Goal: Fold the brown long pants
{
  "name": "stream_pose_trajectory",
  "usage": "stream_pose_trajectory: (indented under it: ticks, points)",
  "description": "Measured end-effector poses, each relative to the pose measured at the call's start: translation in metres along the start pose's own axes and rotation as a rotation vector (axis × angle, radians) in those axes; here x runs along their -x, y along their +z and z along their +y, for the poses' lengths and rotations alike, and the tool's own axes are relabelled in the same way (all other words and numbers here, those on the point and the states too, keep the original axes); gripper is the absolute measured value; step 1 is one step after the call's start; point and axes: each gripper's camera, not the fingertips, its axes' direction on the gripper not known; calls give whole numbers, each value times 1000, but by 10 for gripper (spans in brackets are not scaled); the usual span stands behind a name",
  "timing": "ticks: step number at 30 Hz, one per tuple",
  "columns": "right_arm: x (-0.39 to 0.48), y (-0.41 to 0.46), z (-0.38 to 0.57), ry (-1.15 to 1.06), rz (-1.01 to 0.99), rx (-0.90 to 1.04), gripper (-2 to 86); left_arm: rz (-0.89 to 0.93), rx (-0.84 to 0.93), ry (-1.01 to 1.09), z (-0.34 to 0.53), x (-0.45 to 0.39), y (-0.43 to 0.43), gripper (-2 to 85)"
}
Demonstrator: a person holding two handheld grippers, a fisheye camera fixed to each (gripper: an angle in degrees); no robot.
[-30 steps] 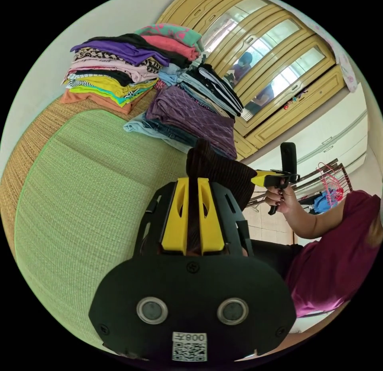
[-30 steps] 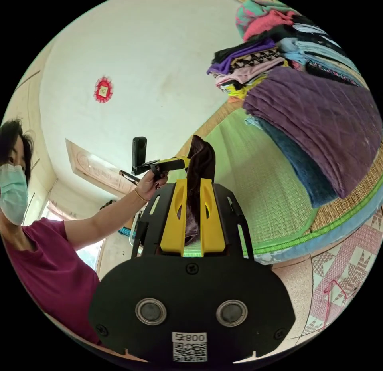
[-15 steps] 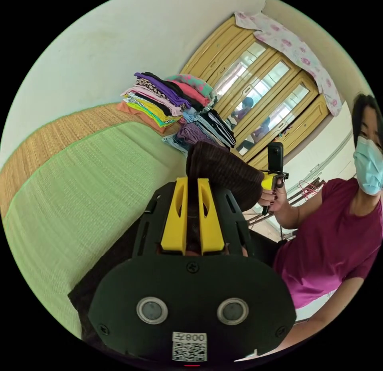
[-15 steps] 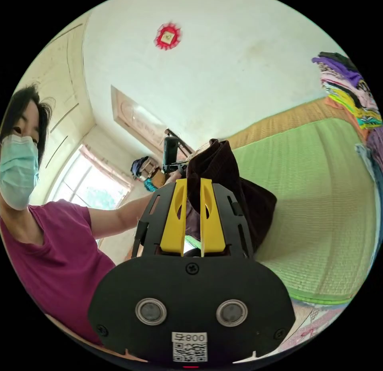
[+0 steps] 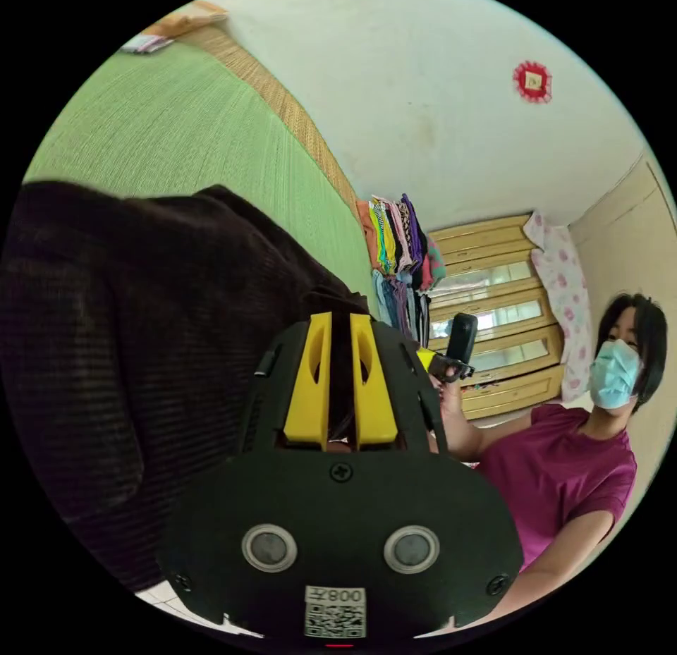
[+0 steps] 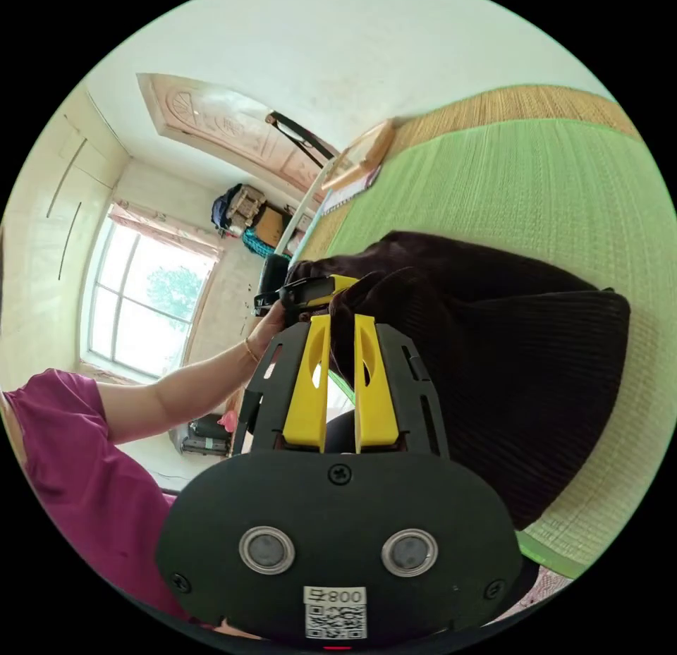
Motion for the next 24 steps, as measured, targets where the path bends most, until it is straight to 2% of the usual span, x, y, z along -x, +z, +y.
stream_pose_trajectory:
  ticks: [5, 9, 12, 17, 21, 24]
  points:
    - [3, 63, -26, -7, 33, 97, 66, 156, 10, -103, 74, 77, 17, 80]
    - [-2, 80, -44, 9, 5, 111, 68, 158, 10, -154, 97, 118, 29, 46]
    - [-6, 77, -54, 25, -31, 95, 69, 178, 24, -121, 106, 135, 38, 33]
    - [-5, 51, -74, 37, -141, 3, 67, 174, 46, 61, 104, 121, 46, 27]
    - [-3, 34, -88, 24, -194, -48, 35, 87, 81, 183, 107, 109, 50, 28]
    - [-9, 44, -93, 52, -216, -55, 12, -60, 103, 94, 127, 145, 48, 33]
